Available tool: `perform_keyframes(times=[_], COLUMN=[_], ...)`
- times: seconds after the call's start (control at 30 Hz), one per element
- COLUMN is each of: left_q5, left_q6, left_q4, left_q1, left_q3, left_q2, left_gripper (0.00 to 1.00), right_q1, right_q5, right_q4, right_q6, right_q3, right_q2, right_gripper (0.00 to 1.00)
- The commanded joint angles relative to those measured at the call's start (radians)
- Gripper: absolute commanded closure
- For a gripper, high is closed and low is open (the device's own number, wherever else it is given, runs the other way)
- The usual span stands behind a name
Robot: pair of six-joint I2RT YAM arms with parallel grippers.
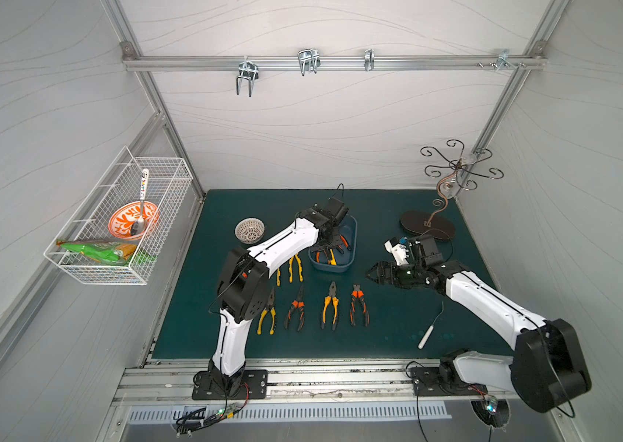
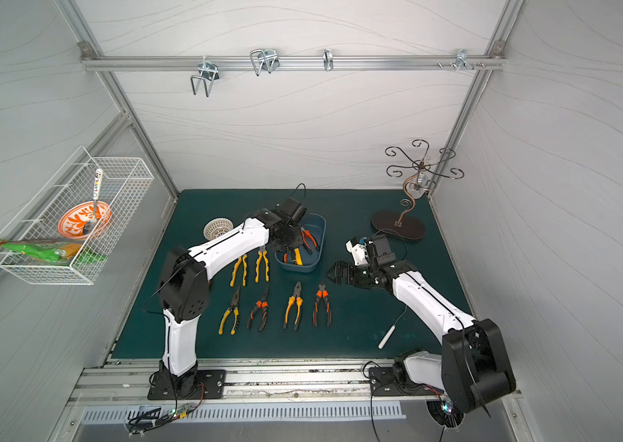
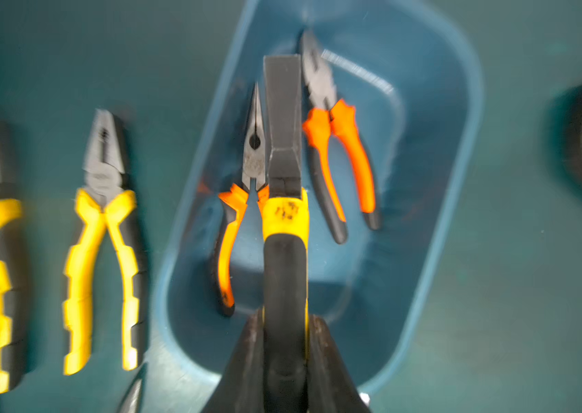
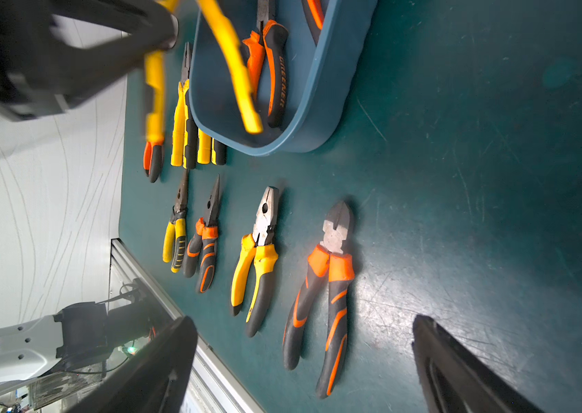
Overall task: Take the pliers out of the storage box
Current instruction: Pick up the pliers from the storage box.
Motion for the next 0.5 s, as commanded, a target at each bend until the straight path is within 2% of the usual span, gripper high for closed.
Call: perform_keyframes(times=[0.0, 0.13, 0.3, 0.47], left_q5=[0.092, 0.365, 0.676, 0.952], left_q6=[0.054, 0.088, 0.113, 0.015], left_q4=[0.154, 0.393, 0.584, 0.882], left_q1=[0.052, 0.121, 0.188, 0.207], left_q3=[-0.068, -0.228, -0.325, -0.419], left_q2=[-0.105, -0.216, -0.271, -0.287], left_gripper=[1.00, 1.00, 1.00, 1.00], right_q1=[-0.005, -0.005, -0.018, -0.055], right_q5=[-0.025, -0.041, -0.085, -0.130], right_q4=[0.007, 0.023, 0.062, 0.157], right_q6=[0.010, 0.032, 0.117, 0.262], right_q3=[0.034, 0.052, 0.088, 0.092], right_q2=[-0.033, -0.077, -0.128, -0.169], right_gripper=[0.02, 0.02, 0.05, 0.07])
